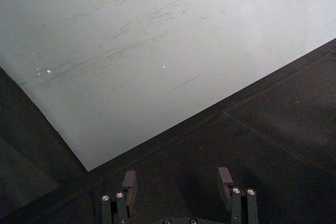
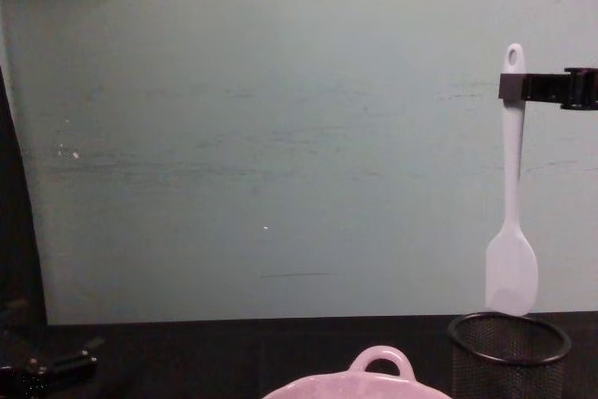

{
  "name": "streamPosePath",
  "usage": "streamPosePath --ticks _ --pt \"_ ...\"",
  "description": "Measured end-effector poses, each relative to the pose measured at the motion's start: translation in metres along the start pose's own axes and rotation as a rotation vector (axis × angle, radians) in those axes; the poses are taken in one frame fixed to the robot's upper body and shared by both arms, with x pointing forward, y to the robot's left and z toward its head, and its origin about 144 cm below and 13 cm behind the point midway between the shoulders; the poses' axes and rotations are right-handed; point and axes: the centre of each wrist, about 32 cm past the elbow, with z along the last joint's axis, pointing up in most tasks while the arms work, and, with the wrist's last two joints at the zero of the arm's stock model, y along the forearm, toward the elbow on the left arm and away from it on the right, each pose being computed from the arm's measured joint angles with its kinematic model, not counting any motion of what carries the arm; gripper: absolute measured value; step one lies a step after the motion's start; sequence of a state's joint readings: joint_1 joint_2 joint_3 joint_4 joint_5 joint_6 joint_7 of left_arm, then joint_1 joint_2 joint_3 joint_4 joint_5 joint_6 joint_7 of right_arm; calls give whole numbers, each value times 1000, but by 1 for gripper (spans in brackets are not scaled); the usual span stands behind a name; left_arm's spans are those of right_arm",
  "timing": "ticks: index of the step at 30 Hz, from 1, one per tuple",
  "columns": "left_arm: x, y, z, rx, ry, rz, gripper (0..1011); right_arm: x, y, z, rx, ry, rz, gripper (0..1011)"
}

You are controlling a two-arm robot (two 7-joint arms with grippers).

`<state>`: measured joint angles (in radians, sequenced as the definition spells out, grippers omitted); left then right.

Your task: Use the one hand to pick up the spoon and stir the clear water in the bowl.

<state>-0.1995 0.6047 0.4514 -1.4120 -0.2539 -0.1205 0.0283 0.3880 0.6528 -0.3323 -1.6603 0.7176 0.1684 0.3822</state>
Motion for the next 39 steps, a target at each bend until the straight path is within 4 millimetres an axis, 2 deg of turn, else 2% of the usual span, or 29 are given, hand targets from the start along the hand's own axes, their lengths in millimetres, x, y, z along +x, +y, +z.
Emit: streamPosePath --ticks 13,22,26,30,39 --pt "0 0 0 0 0 0 1005 -6 0 3 12 -8 27 117" --pt "0 0 0 0 0 0 1005 -30 22 -4 39 -9 131 117" --pt "0 0 0 0 0 0 1005 -40 32 -17 32 -7 168 116" --pt "0 0 0 0 0 0 1005 -53 40 -38 19 7 212 117" --pt "0 0 0 0 0 0 1005 -72 41 -78 -3 30 269 116"
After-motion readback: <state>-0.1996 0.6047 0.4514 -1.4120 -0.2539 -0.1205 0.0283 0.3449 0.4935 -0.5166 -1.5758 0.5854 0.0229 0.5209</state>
